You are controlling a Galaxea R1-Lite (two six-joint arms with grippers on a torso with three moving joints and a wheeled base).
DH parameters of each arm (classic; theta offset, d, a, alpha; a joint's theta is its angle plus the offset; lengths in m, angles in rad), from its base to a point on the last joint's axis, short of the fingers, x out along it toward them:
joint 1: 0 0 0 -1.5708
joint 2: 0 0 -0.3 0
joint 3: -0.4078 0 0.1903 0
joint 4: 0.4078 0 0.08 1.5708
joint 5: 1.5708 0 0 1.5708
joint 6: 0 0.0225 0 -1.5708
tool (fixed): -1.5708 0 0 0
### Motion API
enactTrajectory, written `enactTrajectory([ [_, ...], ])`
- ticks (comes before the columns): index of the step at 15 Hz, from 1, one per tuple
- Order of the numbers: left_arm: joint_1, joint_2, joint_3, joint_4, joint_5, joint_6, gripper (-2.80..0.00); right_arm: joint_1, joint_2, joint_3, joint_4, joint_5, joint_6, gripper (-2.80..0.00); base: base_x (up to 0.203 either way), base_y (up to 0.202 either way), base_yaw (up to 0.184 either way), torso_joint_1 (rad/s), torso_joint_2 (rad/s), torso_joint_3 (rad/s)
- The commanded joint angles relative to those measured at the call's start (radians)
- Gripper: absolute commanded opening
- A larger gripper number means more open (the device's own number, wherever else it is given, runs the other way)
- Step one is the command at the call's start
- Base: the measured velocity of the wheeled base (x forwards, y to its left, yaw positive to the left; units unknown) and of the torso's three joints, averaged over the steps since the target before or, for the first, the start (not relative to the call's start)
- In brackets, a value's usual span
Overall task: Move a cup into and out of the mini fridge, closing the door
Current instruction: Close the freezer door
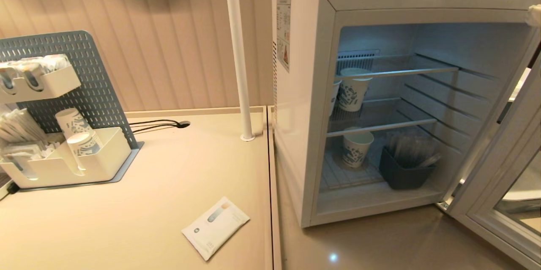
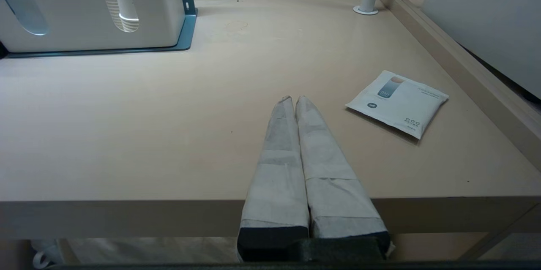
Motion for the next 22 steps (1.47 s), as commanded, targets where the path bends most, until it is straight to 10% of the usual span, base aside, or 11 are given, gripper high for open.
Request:
enactTrajectory([
  [1, 0.000, 0.002, 0.000, 0.000, -0.001, 0.000, -2.80, -0.037, -0.064, 0.009, 0.013, 0.031, -0.003, -2.80, 0.000, 0.000, 0.000, 0.000, 0.00, 0.000],
  [14, 0.000, 0.000, 0.000, 0.000, -0.001, 0.001, -2.80, -0.434, -0.299, 0.164, 0.049, 0.245, 0.002, -2.80, 0.000, 0.000, 0.000, 0.000, 0.00, 0.000],
  [22, 0.000, 0.001, 0.000, 0.000, -0.001, 0.001, -2.80, -0.443, -0.590, 0.484, 0.036, 0.316, 0.055, -2.80, 0.000, 0.000, 0.000, 0.000, 0.00, 0.000],
])
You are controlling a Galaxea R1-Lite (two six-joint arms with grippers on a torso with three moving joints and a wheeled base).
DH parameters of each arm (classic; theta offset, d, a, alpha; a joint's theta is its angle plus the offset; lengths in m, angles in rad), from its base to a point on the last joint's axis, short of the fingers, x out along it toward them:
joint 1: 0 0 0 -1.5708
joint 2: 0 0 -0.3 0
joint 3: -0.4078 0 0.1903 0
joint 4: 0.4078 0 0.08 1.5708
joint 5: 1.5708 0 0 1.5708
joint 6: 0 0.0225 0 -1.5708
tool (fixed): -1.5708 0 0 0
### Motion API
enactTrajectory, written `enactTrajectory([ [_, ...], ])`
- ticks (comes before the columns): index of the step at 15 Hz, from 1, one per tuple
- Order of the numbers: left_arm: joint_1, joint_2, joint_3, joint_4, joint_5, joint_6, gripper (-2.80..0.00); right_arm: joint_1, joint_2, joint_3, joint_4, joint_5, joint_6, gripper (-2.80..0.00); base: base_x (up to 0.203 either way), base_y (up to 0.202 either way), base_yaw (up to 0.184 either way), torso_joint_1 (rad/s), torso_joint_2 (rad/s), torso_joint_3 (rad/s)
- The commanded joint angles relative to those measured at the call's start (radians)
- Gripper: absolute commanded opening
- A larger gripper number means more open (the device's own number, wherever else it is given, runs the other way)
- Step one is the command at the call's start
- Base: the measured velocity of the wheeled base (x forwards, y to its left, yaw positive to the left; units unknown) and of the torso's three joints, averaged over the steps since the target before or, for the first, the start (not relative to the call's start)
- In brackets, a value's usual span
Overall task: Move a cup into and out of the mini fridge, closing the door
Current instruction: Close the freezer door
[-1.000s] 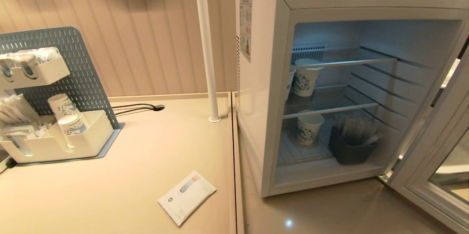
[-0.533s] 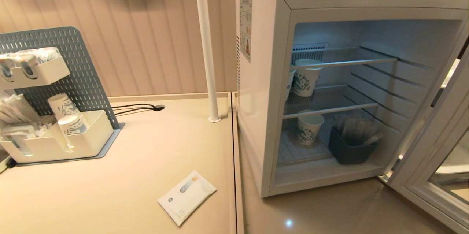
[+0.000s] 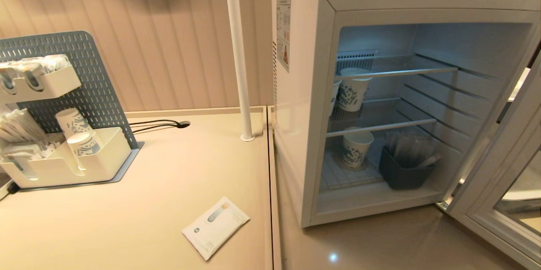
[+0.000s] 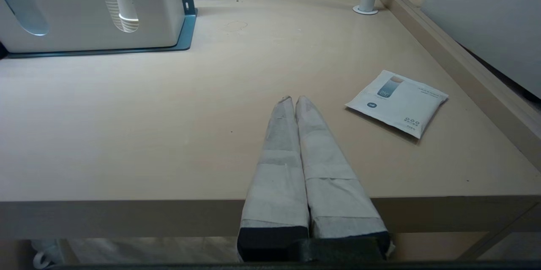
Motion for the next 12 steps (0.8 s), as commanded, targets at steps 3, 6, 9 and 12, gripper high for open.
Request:
enactTrajectory([
  [3, 0.000, 0.000, 0.000, 0.000, 0.000, -0.001, -2.80, 0.012, -0.114, 0.146, -0.038, 0.041, 0.017, -2.80, 0.000, 0.000, 0.000, 0.000, 0.00, 0.000],
  [6, 0.000, 0.000, 0.000, 0.000, 0.000, -0.001, -2.80, 0.066, -0.156, 0.152, -0.034, 0.056, 0.040, -2.80, 0.000, 0.000, 0.000, 0.000, 0.00, 0.000],
  [9, 0.000, 0.000, 0.000, 0.000, 0.000, -0.001, -2.80, 0.091, -0.226, 0.188, -0.024, 0.054, 0.047, -2.80, 0.000, 0.000, 0.000, 0.000, 0.00, 0.000],
  [12, 0.000, 0.001, 0.000, 0.000, 0.000, -0.001, -2.80, 0.156, -0.345, 0.237, 0.031, 0.049, 0.048, -2.80, 0.000, 0.000, 0.000, 0.000, 0.00, 0.000],
])
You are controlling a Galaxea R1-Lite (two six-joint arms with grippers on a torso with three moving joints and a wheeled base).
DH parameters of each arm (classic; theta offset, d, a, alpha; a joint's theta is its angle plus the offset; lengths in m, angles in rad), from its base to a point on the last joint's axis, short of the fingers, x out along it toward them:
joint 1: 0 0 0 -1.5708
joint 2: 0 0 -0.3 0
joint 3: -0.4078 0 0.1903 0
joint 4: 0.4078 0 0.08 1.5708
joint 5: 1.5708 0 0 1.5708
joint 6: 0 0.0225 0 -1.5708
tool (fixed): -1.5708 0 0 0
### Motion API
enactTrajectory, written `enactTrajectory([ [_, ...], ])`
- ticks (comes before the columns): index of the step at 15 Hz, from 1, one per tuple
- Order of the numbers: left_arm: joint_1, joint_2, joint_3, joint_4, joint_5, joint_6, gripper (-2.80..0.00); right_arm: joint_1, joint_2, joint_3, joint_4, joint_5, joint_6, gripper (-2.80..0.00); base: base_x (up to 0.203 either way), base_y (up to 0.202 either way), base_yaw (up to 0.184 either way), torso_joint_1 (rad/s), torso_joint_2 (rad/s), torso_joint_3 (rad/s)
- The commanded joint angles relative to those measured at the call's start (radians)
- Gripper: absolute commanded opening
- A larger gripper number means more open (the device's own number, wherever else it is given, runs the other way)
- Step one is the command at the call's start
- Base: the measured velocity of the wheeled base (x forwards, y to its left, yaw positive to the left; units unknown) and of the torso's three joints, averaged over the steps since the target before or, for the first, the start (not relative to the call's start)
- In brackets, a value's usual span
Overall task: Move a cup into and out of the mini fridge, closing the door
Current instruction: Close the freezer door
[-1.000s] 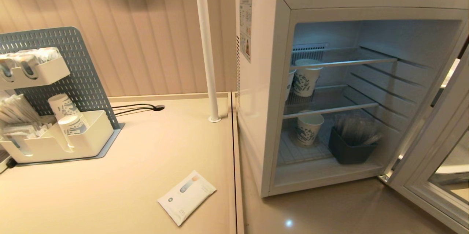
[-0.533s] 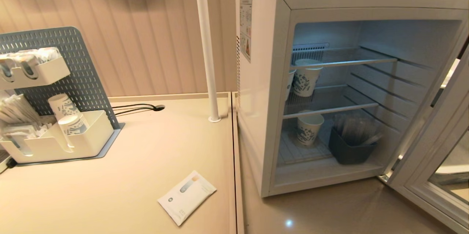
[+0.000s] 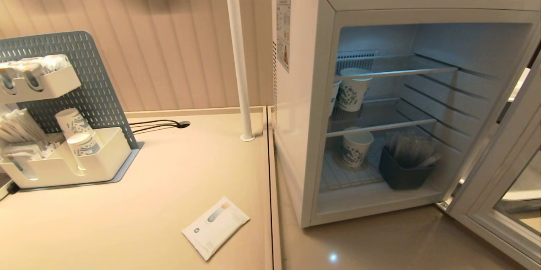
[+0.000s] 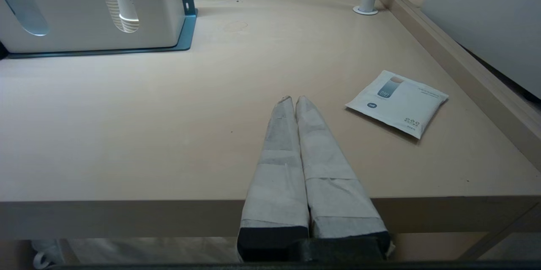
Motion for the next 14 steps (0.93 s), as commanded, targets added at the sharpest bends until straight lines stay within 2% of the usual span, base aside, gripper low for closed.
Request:
enactTrajectory([
  [1, 0.000, 0.001, 0.000, 0.000, 0.000, -0.001, -2.80, 0.059, -0.130, 0.040, 0.039, -0.003, -0.001, -2.80, 0.000, 0.000, 0.000, 0.000, 0.00, 0.000],
  [4, 0.000, 0.000, 0.000, 0.000, 0.000, -0.001, -2.80, 0.089, -0.273, 0.169, 0.029, -0.078, 0.001, -2.80, 0.000, 0.000, 0.000, 0.000, 0.00, 0.000],
  [6, 0.000, 0.002, 0.000, 0.000, 0.000, -0.001, -2.80, 0.092, -0.348, 0.321, -0.029, -0.139, -0.001, -2.80, 0.000, 0.000, 0.000, 0.000, 0.00, 0.000],
  [10, 0.000, 0.001, 0.000, 0.000, 0.000, -0.001, -2.80, 0.094, -0.376, 0.623, -0.313, -0.345, -0.001, -2.80, 0.000, 0.000, 0.000, 0.000, 0.00, 0.000],
  [11, 0.000, 0.002, 0.000, 0.000, 0.000, -0.001, -2.80, 0.094, -0.378, 0.648, -0.323, -0.410, 0.000, -2.80, 0.000, 0.000, 0.000, 0.000, 0.00, 0.000],
  [12, 0.000, 0.002, 0.000, 0.000, 0.000, -0.001, -2.80, 0.094, -0.379, 0.645, -0.256, -0.440, -0.005, -2.80, 0.000, 0.000, 0.000, 0.000, 0.00, 0.000],
  [14, 0.000, 0.001, 0.000, 0.000, 0.000, -0.001, -2.80, 0.094, -0.380, 0.610, -0.147, -0.448, -0.007, -2.80, 0.000, 0.000, 0.000, 0.000, 0.00, 0.000],
])
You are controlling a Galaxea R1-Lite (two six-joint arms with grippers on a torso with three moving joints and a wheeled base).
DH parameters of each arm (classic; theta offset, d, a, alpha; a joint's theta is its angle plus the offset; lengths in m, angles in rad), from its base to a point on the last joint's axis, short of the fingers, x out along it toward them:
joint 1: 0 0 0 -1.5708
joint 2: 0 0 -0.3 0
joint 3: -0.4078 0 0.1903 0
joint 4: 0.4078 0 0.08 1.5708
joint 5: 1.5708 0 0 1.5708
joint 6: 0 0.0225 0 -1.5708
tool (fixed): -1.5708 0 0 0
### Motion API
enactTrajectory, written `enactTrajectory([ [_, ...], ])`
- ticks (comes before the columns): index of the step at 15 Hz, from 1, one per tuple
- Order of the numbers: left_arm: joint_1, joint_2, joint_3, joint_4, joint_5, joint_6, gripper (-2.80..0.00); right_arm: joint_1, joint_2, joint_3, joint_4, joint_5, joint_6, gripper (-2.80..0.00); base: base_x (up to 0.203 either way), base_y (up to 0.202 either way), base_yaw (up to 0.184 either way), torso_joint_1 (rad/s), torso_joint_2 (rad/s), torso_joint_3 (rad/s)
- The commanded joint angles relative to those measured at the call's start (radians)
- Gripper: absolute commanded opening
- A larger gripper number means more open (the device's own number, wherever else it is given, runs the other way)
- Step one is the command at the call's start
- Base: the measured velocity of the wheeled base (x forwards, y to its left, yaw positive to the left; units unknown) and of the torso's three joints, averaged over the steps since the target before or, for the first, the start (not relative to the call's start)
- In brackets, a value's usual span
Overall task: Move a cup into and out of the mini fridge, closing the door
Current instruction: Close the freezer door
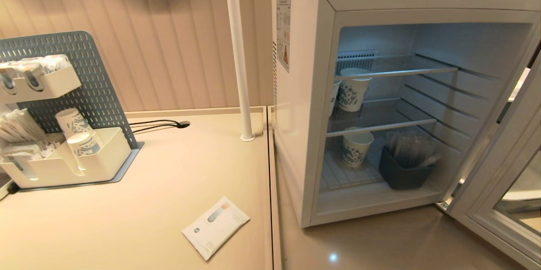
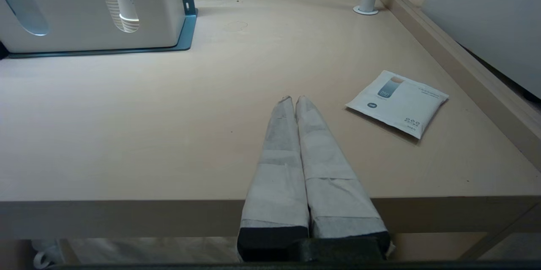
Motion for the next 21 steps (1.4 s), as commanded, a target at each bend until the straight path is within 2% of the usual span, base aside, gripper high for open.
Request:
enactTrajectory([
  [1, 0.000, 0.002, 0.000, 0.000, 0.000, -0.001, -2.80, 0.000, -0.005, -0.011, 0.069, -0.003, 0.001, -2.80, 0.000, 0.000, 0.000, 0.000, 0.00, 0.000],
  [16, 0.000, 0.001, 0.000, 0.000, 0.000, -0.001, -2.80, 0.000, -0.004, -0.012, 0.072, -0.006, 0.017, -2.80, 0.000, 0.000, 0.000, 0.000, 0.00, 0.000],
  [21, 0.000, 0.001, 0.000, 0.000, 0.000, -0.001, -2.80, 0.000, -0.005, -0.012, 0.072, -0.006, 0.019, -2.80, -0.177, 0.000, -0.001, 0.004, 0.00, 0.003],
])
